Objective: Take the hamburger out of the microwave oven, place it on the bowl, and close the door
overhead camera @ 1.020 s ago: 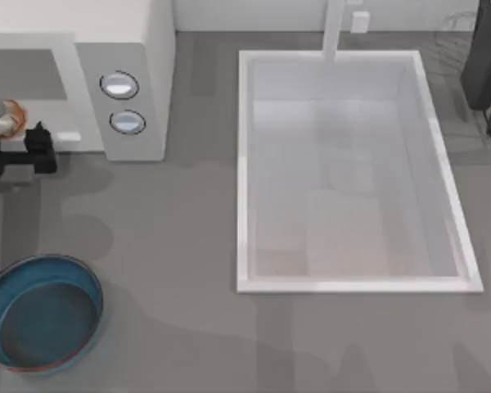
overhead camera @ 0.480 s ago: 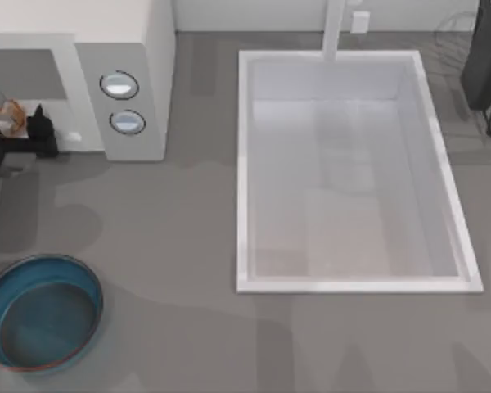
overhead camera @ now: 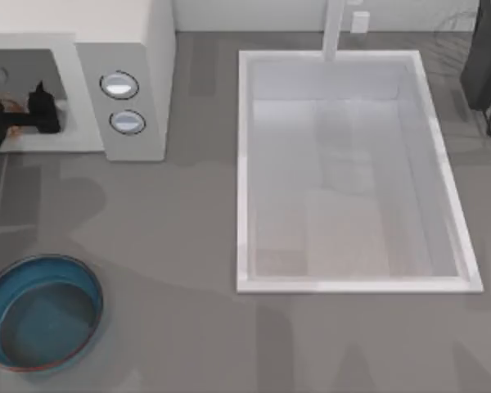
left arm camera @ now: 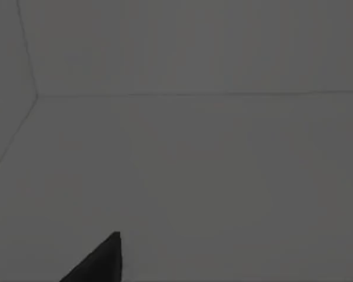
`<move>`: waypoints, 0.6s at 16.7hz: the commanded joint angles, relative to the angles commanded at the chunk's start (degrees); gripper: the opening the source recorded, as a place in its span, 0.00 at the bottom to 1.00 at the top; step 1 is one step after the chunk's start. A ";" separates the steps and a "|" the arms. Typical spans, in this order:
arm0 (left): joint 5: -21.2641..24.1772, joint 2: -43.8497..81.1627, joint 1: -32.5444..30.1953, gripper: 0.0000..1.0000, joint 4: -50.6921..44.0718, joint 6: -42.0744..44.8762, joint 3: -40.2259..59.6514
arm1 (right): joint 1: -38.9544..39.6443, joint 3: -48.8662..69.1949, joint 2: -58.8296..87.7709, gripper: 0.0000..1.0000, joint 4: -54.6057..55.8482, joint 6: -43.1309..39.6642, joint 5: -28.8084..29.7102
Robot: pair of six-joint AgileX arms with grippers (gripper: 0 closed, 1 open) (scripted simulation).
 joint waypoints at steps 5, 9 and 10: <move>-1.11 10.92 -1.09 1.00 -11.66 -0.38 21.67 | 0.00 0.00 0.00 1.00 0.00 0.00 0.00; -1.90 17.17 -1.86 1.00 -19.70 -0.65 33.20 | 0.00 0.00 0.00 1.00 0.00 0.00 0.00; -2.01 17.98 -1.97 1.00 -20.86 -0.69 34.55 | 0.00 0.00 0.00 1.00 0.00 0.00 0.00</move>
